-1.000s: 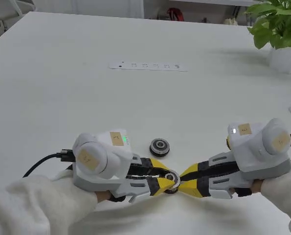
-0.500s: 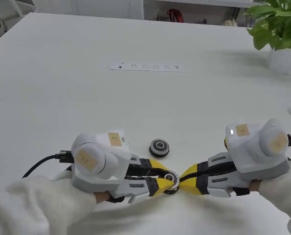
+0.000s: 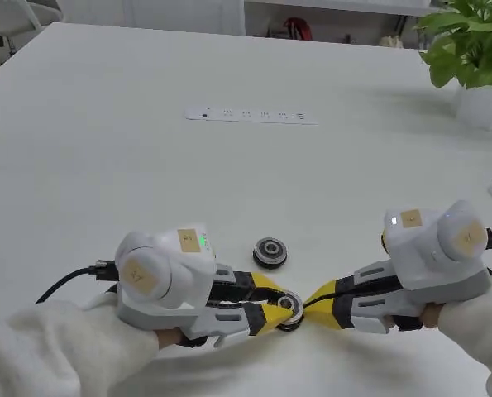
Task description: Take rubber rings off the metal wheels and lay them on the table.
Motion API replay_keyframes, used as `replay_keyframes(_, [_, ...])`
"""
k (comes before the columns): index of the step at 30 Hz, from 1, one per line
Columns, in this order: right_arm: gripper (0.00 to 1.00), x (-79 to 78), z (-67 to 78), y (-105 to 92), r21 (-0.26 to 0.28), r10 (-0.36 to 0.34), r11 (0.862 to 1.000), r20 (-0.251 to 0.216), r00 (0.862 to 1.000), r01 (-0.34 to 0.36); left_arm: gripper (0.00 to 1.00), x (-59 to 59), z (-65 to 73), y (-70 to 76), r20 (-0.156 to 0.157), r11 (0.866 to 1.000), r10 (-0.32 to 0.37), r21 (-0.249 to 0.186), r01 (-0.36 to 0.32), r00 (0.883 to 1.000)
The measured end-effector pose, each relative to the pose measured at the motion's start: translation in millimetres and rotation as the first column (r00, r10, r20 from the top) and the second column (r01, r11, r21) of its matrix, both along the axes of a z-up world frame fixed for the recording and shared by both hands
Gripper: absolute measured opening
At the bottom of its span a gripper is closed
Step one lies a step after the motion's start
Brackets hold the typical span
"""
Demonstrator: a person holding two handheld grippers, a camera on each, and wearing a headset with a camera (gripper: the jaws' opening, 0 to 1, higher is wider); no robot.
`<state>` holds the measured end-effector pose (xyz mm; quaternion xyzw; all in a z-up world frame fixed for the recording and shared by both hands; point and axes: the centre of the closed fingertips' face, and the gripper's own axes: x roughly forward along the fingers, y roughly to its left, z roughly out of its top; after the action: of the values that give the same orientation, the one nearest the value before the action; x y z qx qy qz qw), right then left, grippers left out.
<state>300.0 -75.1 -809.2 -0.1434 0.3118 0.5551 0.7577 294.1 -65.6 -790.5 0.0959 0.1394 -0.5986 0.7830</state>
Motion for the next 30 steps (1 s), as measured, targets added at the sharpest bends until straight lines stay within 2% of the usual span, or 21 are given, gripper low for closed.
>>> replay_keyframes(9, [0.00,-0.2,0.6,-1.1,0.028,-0.065,0.997,-0.076,0.995,0.067,0.13,0.0,0.3,0.5,-0.001,1.000,0.002,-0.011,-0.002,1.000])
replay_keyframes(12, [0.00,0.3,1.0,-2.0,0.042,-0.104,0.993,-0.126,0.987,0.110,0.13,-0.2,0.6,0.3,0.000,1.000,0.002,-0.011,-0.002,1.000])
replay_keyframes(14, [0.00,1.7,1.8,-2.5,0.052,-0.115,0.991,-0.137,0.984,0.123,0.13,-0.3,0.7,0.4,0.000,1.000,0.002,-0.012,-0.002,1.000])
replay_keyframes(17, [0.00,0.9,2.8,-2.7,0.080,-0.165,0.979,-0.216,0.962,0.186,0.13,-0.2,0.8,0.6,0.000,1.000,0.002,-0.013,-0.002,1.000])
replay_keyframes(19, [0.00,2.9,3.2,-4.0,0.092,-0.187,0.972,-0.250,0.950,0.215,0.13,-0.3,0.9,0.6,0.000,1.000,0.002,-0.014,-0.002,1.000])
replay_keyframes(22, [0.00,2.9,2.8,-4.6,0.100,-0.201,0.967,-0.275,0.940,0.235,0.13,-0.2,0.8,0.5,0.000,1.000,0.002,-0.014,-0.002,1.000])
replay_keyframes(25, [0.00,2.2,2.6,-4.3,0.111,-0.218,0.958,-0.312,0.925,0.264,0.13,-0.2,0.8,0.5,0.000,1.000,0.002,-0.014,-0.002,1.000])
replay_keyframes(26, [0.00,2.5,2.8,-4.7,0.118,-0.229,0.952,-0.333,0.915,0.281,0.13,-0.1,0.7,0.5,0.001,1.000,0.002,-0.014,-0.002,1.000])
replay_keyframes(30, [0.00,2.4,3.9,-5.1,0.138,-0.244,0.939,-0.380,0.892,0.315,0.13,0.0,0.6,0.6,0.002,1.000,0.001,-0.015,-0.001,1.000])
